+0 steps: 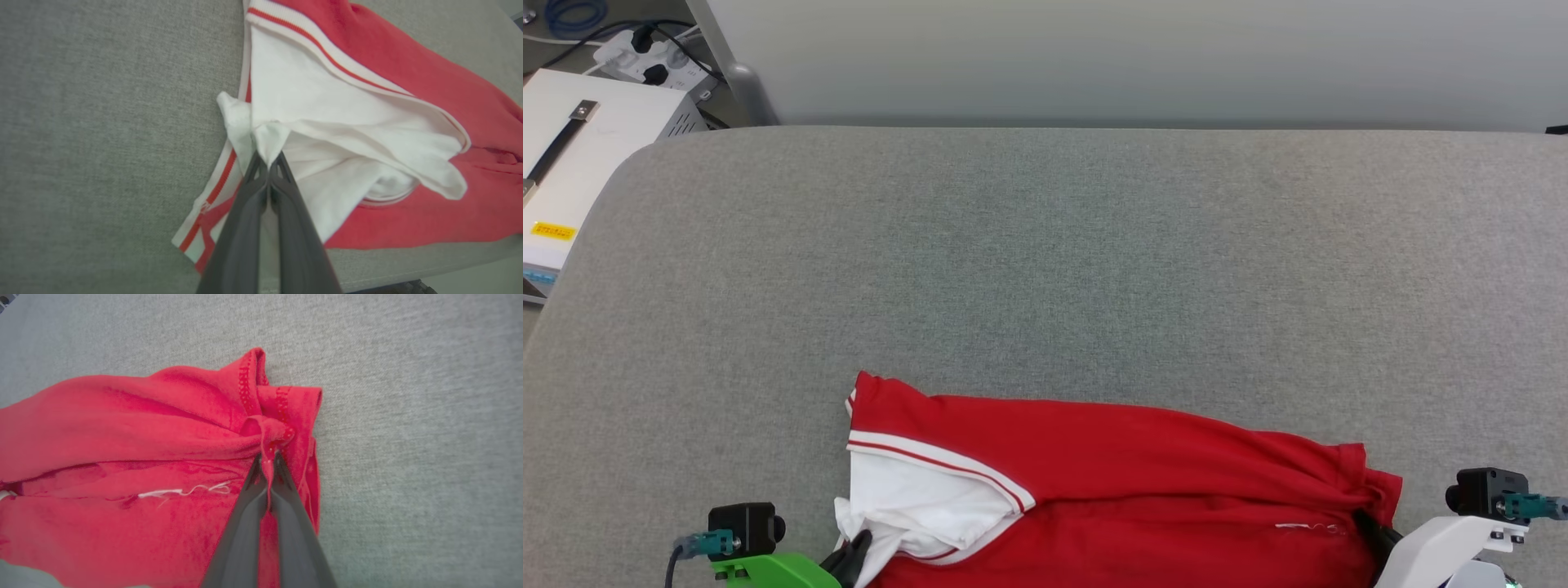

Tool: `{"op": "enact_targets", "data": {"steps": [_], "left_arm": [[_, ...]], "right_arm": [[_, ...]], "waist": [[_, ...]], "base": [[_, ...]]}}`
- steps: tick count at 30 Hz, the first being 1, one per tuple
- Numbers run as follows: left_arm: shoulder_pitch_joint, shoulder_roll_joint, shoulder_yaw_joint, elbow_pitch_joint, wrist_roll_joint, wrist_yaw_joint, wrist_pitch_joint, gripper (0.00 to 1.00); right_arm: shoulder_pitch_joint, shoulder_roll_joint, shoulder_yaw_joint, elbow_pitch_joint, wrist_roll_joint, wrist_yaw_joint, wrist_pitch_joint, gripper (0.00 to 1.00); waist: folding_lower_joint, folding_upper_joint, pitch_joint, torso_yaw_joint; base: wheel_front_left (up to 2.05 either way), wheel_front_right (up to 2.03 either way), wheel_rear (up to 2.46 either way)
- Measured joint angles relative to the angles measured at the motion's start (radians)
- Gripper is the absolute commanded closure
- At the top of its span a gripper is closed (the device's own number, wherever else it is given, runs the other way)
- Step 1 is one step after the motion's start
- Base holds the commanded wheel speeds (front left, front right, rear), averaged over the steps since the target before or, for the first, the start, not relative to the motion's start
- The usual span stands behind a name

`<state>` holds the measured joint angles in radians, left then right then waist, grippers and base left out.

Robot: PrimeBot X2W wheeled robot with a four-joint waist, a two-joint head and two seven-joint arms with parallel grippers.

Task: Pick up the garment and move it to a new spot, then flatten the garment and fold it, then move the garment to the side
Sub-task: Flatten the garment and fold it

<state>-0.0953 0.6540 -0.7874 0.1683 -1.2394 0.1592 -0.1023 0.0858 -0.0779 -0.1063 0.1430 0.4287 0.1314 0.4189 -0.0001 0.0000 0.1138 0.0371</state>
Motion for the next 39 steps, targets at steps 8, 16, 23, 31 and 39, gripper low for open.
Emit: {"op": "enact_targets", "data": {"steps": [8, 16, 23, 31, 39], "left_arm": [[-0.012, -0.012, -0.009, 0.029, 0.027, 0.001, -0.016, 0.00], [-0.042, -0.012, 0.044, -0.029, 0.144, 0.067, -0.134, 0.00], [-0.044, -0.028, 0.192, -0.163, 0.311, 0.147, -0.153, 0.00], [-0.018, -0.105, 0.317, -0.279, 0.515, 0.168, -0.154, 0.00], [-0.006, -0.155, 0.339, -0.294, 0.580, 0.151, -0.154, 0.00]], "right_arm": [[0.021, 0.003, 0.006, -0.021, -0.009, 0.000, 0.003, 0.00], [0.062, -0.005, 0.006, -0.177, -0.032, 0.000, 0.013, 0.00], [0.082, -0.031, -0.057, -0.340, -0.032, 0.000, 0.168, 0.00], [0.067, -0.053, -0.127, -0.339, -0.032, 0.000, 0.346, 0.00], [0.034, -0.031, -0.075, -0.223, -0.008, 0.000, 0.366, 0.00]], "waist": [[0.0000, 0.0000, -0.014, -0.003], [0.0000, 0.0001, -0.028, -0.001], [0.0001, 0.0000, -0.029, -0.002], [0.0000, 0.0001, -0.005, 0.014], [0.0000, 0.0000, 0.033, 0.052]], "base": [[0.00, 0.00, 0.00], [0.00, 0.00, 0.00], [0.00, 0.00, 0.00], [0.00, 0.00, 0.00], [0.00, 0.00, 0.00]]}}
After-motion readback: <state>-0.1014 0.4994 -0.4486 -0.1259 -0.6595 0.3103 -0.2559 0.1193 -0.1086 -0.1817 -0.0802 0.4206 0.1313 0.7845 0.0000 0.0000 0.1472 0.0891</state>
